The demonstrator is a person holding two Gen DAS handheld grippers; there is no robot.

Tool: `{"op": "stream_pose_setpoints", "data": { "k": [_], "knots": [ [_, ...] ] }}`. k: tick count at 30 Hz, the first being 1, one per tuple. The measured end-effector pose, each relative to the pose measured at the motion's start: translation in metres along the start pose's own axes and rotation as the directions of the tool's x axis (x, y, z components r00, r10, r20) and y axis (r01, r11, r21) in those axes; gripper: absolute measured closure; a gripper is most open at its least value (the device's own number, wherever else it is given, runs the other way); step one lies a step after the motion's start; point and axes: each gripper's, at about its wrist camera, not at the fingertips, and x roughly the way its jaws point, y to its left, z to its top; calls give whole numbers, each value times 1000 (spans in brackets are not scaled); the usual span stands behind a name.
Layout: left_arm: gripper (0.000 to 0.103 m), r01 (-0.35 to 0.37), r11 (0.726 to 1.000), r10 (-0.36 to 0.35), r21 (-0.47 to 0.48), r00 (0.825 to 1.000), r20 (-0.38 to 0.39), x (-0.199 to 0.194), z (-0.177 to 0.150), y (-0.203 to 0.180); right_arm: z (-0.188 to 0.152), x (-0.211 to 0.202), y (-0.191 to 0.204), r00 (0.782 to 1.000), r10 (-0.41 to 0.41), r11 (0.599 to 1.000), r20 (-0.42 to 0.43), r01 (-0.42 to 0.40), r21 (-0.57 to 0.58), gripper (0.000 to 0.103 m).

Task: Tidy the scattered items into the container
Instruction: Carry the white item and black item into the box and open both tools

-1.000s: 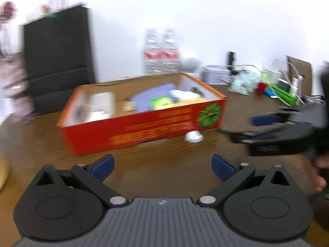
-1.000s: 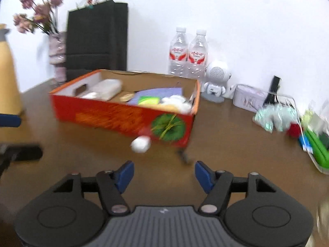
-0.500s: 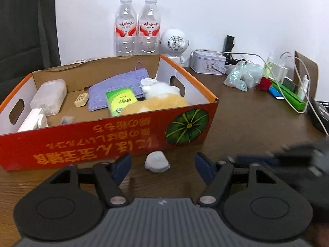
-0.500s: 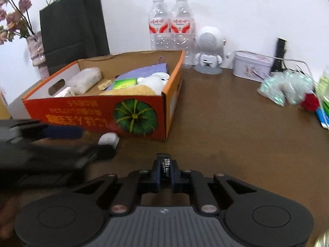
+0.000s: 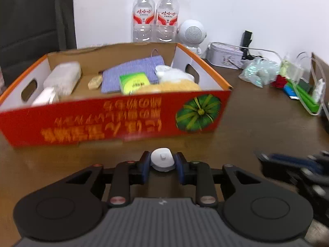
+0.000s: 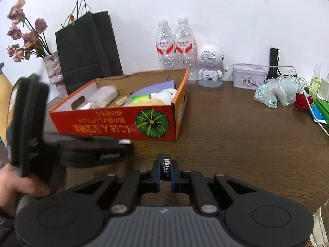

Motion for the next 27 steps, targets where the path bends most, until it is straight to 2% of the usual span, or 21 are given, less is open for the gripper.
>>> {"op": "stream_pose_setpoints", "data": {
  "k": [2,5,11,13,15,17,21,27],
  "knots": [
    [76,4,1000,-3,-12,1000,29,-22,-11,3,-2,1,1,1000,-7,1000,-4,7,-2,95],
    [76,-29,999,31,-27,995,96,-64,-32,10,-5,7,4,1000,-23,1000,-14,23,-14,95],
    [76,-152,987,159,-62,975,153,-122,-71,36,-12,12,18,999,-39,998,-23,38,-57,95],
    [76,-191,978,203,-81,963,175,-139,-79,46,-12,2,28,999,-48,996,7,48,-77,95],
    [76,-204,974,220,-97,954,205,-154,-84,55,-16,-21,44,995,-69,992,75,76,-99,95],
    [76,-197,975,217,-107,952,218,-166,-91,60,-26,-48,59,991,-53,995,126,63,-79,95],
    [76,-145,985,165,-97,958,236,-182,-110,56,-57,-94,86,985,-3,1000,171,5,-14,94],
    [76,-78,994,97,-73,948,303,-222,-141,48,-98,-134,130,978,-42,997,202,54,-54,94]
  ]
}}
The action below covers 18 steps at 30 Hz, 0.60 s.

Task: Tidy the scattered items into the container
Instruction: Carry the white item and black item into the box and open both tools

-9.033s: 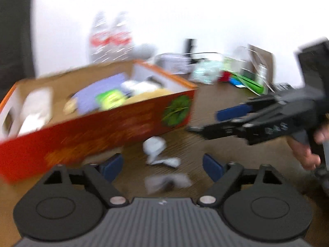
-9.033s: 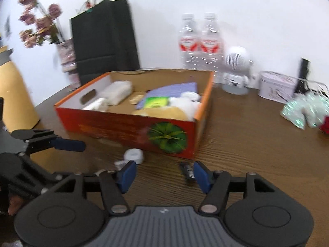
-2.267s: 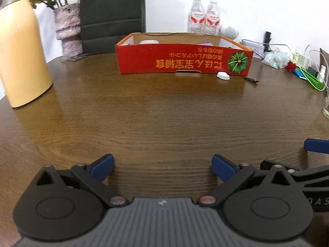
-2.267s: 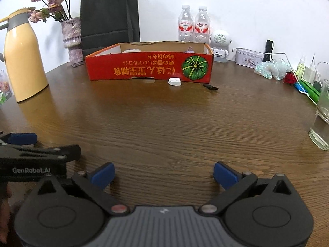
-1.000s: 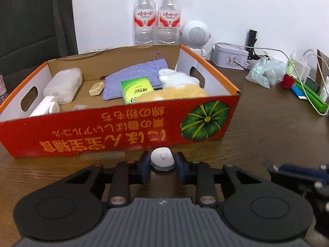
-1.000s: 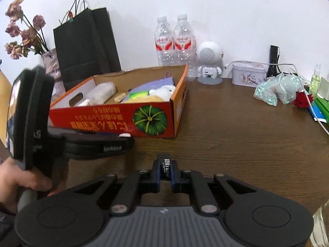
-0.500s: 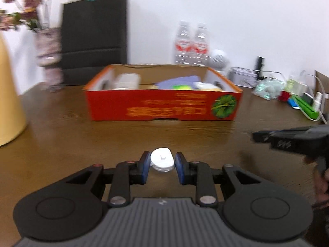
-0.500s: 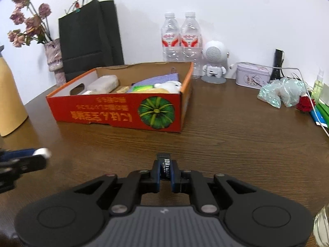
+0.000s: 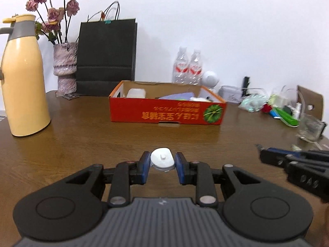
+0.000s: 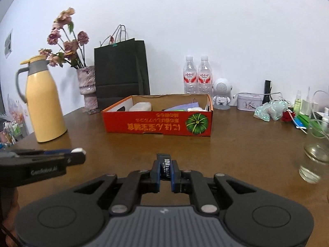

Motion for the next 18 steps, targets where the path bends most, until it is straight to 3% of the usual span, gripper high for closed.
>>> {"op": "stream_pose_setpoints", "data": {
  "k": [10,18],
  "knots": [
    [76,14,1000,-15,9,993,114,-72,-18,-5,-17,-65,45,995,22,995,93,-12,-101,94],
    [76,27,1000,-28,11,988,151,-59,1,-5,-8,-72,40,991,29,996,128,-18,-83,94]
  ]
}}
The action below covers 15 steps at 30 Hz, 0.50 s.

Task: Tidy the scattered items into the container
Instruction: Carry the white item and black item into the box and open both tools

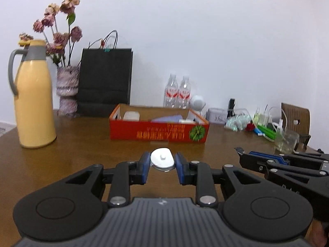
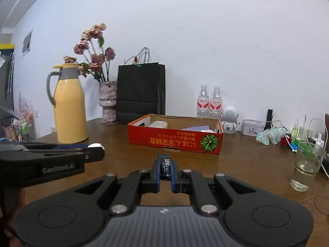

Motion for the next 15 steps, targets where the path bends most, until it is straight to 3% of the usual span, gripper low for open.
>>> {"op": "stream_pose_setpoints", "data": {
  "k": [5,7,9,12,15],
  "knots": [
    [76,17,999,-19,44,999,45,42,78,15,55,28,-25,998,4,1000,68,-5,7,94],
    [76,44,998,-45,43,999,21,73,116,20,91,50,-39,995,16,1000,94,-16,-8,94],
    [76,73,995,-69,66,996,-57,118,148,22,129,82,-52,996,36,999,84,-35,-7,94],
    [75,117,993,-106,33,965,-239,204,175,28,179,157,-70,993,104,994,-60,-102,32,94],
    [75,89,996,-92,-25,912,-400,291,176,37,204,248,-87,949,174,981,-262,-144,132,94]
  ]
}}
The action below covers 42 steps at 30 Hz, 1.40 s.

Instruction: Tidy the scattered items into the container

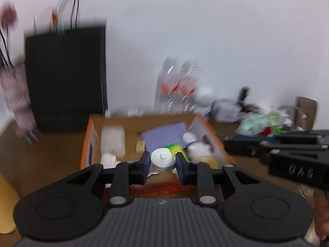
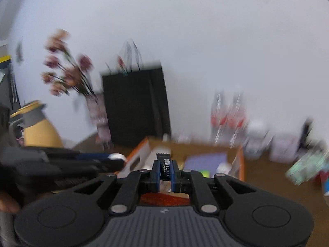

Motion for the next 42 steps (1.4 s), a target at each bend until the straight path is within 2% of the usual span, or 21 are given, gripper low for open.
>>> {"op": "stream_pose_setpoints", "data": {
  "k": [2,4,6,8,12,14,16,18,20,22,24,25,27,29,30,31,34,37,40,42],
  "knots": [
    [75,-32,999,30,-30,996,-84,48,11,12,19,58,-16,991,-5,999,-133,10,42,94],
    [75,-56,997,48,-46,987,-154,90,14,23,26,111,-34,968,-15,995,-251,38,88,94],
    [75,-60,995,44,-77,980,-193,120,12,33,26,150,-48,943,-8,990,-331,53,128,94],
    [75,-52,995,29,-91,972,-232,147,13,41,23,179,-55,929,1,989,-371,53,136,94],
    [75,-82,996,69,-36,959,-276,178,18,45,15,223,-54,904,-8,991,-428,66,120,94],
    [65,-105,994,93,-25,953,-289,186,17,48,13,237,-54,897,-21,992,-441,74,103,90],
    [51,-112,994,105,-11,953,-283,187,12,50,11,247,-55,884,-52,992,-465,100,79,86],
    [48,-98,995,89,-18,955,-282,188,11,55,11,253,-61,885,-53,991,-463,104,86,80],
    [42,-90,995,73,-44,953,-294,186,13,60,13,251,-70,892,-40,987,-450,106,122,62],
    [32,-88,995,71,-46,955,-289,180,19,59,15,246,-76,894,-32,983,-447,109,148,57],
    [25,-98,995,85,-31,956,-282,172,26,56,19,240,-79,893,-36,982,-448,114,149,56],
    [23,-97,995,85,-28,955,-285,167,29,54,21,237,-80,893,-47,982,-449,123,143,51],
    [19,-95,995,77,-40,944,-320,159,34,54,26,227,-81,890,-72,980,-451,147,132,38],
    [11,-108,993,87,-40,933,-349,150,36,50,29,217,-84,878,-94,975,-470,178,137,18],
    [3,-128,991,110,-26,929,-353,146,35,48,30,212,-85,870,-97,971,-483,189,145,17],
    [1,-147,989,134,-9,926,-354,141,33,45,30,207,-86,863,-93,969,-497,192,153,16],
    [1,-158,986,162,42,909,-383,126,21,38,26,192,-81,837,-94,974,-538,190,126,14],
    [0,-140,986,163,87,902,-400,114,-1,34,10,177,-72,829,-113,977,-547,192,89,11],
    [0,-129,992,124,14,916,-383,105,-14,45,-12,174,-72,814,-91,976,-574,189,113,9],
    [0,-113,994,102,-10,924,-368,102,-18,50,-20,170,-76,824,-76,968,-562,197,158,6]
  ]
}}
